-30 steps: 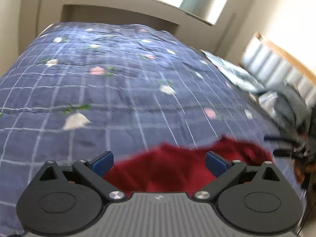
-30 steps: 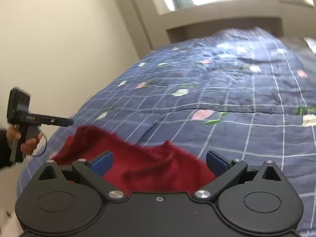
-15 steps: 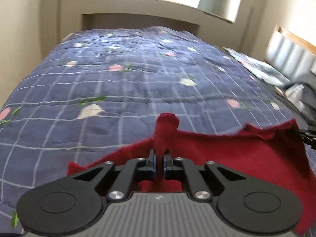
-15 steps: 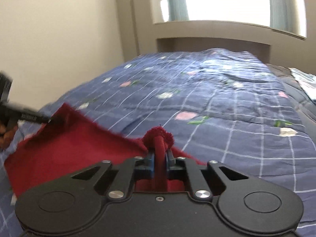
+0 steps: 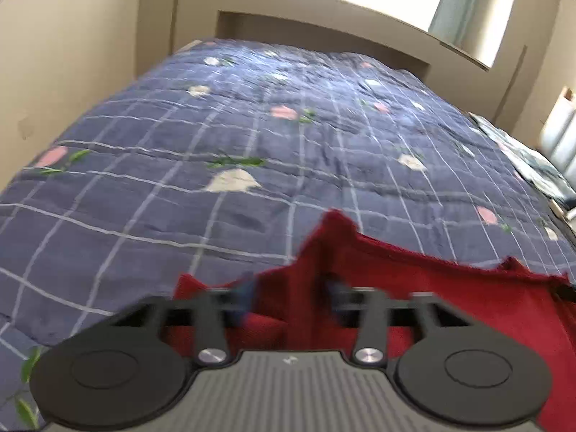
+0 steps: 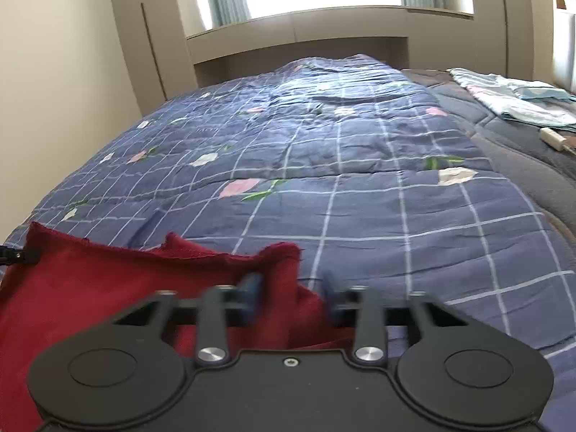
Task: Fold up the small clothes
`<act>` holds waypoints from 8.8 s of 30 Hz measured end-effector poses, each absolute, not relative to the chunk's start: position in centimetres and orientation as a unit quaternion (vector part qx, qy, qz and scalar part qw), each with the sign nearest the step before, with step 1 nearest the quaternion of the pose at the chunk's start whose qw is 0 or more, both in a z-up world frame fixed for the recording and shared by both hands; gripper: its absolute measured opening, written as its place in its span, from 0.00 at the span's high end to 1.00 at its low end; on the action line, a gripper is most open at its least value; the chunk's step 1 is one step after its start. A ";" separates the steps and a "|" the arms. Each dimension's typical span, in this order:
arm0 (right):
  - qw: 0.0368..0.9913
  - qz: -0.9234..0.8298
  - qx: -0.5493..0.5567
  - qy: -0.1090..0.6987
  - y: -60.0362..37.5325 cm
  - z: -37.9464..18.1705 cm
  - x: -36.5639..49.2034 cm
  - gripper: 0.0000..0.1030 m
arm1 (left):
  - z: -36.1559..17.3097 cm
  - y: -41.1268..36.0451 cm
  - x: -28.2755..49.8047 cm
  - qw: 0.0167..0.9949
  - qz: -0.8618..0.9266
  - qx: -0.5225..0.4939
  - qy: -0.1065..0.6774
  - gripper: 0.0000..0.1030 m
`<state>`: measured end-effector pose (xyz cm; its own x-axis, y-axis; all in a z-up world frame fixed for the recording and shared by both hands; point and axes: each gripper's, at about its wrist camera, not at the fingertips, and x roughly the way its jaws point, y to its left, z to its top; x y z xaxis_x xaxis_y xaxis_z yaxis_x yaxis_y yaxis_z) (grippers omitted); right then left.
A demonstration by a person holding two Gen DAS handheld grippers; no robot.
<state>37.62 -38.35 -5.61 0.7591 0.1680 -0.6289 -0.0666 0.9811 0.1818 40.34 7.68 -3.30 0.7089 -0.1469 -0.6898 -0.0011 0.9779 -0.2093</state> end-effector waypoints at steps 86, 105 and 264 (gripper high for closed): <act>0.948 0.083 -0.146 0.271 -16.4 -7.9 20.2 0.01 | -3.4 6.2 18.5 0.900 0.093 -0.132 0.404 0.00; 0.950 0.090 -0.125 0.272 -17.1 -7.9 20.1 0.00 | -4.2 6.3 15.7 0.904 0.137 -0.167 0.370 0.00; 0.940 0.047 0.190 0.280 -43.9 -6.5 24.3 0.68 | 0.1 -21.5 19.1 0.901 -0.284 0.013 0.328 0.30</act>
